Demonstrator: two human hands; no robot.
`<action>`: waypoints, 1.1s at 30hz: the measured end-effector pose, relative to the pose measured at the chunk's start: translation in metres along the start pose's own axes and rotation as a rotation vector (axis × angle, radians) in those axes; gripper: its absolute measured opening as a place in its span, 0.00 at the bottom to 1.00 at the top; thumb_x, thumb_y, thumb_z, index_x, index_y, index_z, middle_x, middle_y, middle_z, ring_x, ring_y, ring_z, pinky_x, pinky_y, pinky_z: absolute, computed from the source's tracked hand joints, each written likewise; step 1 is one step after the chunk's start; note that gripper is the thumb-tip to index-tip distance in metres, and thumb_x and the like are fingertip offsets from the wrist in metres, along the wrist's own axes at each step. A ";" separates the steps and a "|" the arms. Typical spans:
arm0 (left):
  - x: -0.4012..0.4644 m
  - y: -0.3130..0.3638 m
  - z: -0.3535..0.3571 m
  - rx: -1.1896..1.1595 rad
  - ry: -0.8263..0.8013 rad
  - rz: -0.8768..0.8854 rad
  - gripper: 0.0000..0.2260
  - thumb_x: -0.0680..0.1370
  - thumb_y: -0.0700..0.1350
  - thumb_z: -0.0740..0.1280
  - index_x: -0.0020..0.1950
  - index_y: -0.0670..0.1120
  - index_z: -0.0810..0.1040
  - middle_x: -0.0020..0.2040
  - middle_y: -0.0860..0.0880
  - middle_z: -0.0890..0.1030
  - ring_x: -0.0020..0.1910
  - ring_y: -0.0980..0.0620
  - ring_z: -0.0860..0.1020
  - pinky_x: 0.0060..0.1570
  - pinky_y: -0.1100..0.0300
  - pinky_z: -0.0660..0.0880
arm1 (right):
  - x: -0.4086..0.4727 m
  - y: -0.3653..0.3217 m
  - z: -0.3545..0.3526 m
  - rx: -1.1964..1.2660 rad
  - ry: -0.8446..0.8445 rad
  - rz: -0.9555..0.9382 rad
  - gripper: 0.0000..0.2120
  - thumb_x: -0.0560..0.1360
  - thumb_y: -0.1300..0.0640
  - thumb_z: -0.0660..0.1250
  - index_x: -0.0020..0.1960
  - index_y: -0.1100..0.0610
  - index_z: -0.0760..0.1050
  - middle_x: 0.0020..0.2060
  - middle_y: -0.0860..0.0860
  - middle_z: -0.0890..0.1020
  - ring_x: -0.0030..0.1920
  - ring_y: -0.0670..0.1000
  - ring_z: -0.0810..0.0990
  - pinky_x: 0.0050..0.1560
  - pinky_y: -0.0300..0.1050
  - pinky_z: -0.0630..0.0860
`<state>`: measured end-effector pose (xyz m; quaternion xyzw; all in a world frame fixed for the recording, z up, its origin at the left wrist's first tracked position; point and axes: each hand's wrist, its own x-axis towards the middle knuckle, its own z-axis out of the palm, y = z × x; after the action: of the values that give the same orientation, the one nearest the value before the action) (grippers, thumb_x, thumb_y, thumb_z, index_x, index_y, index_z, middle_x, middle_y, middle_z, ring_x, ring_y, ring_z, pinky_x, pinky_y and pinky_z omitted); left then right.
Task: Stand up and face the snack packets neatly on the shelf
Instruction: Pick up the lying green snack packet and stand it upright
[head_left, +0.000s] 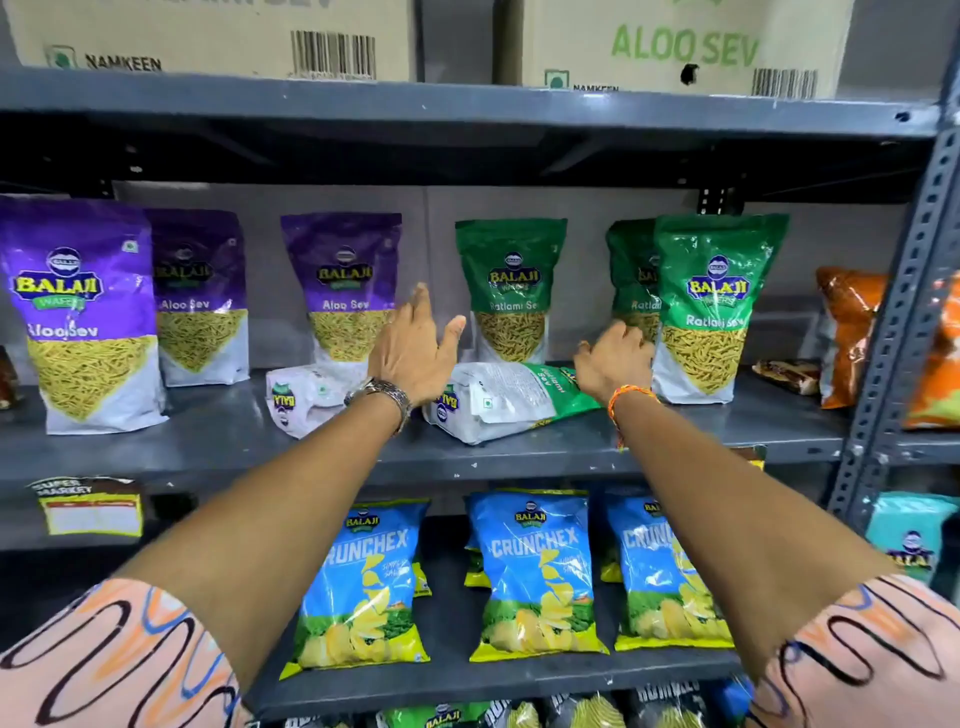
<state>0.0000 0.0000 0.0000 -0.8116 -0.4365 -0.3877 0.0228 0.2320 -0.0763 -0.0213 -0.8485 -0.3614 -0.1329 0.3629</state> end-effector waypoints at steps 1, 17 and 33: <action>0.002 0.003 0.006 -0.037 -0.033 -0.023 0.33 0.82 0.61 0.50 0.77 0.38 0.63 0.68 0.33 0.76 0.68 0.36 0.75 0.64 0.46 0.73 | 0.004 0.006 0.003 -0.059 -0.070 0.059 0.29 0.81 0.48 0.58 0.73 0.68 0.64 0.71 0.66 0.69 0.72 0.67 0.68 0.69 0.61 0.68; 0.013 0.010 0.034 -0.106 -0.180 -0.269 0.09 0.72 0.35 0.67 0.47 0.37 0.86 0.48 0.39 0.87 0.52 0.38 0.83 0.54 0.48 0.82 | 0.046 0.042 0.014 0.360 -0.187 0.347 0.18 0.72 0.59 0.71 0.61 0.62 0.79 0.62 0.60 0.83 0.63 0.61 0.81 0.63 0.52 0.79; -0.017 0.055 0.076 -0.657 0.072 -0.576 0.14 0.68 0.36 0.77 0.53 0.42 0.84 0.44 0.41 0.88 0.49 0.45 0.85 0.55 0.59 0.78 | 0.118 -0.051 -0.065 0.931 0.185 -0.187 0.15 0.73 0.62 0.74 0.59 0.64 0.81 0.54 0.60 0.85 0.54 0.56 0.83 0.58 0.52 0.79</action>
<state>0.0808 -0.0173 -0.0479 -0.6070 -0.4974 -0.5244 -0.3303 0.2810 -0.0378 0.1082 -0.5443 -0.4233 -0.0640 0.7214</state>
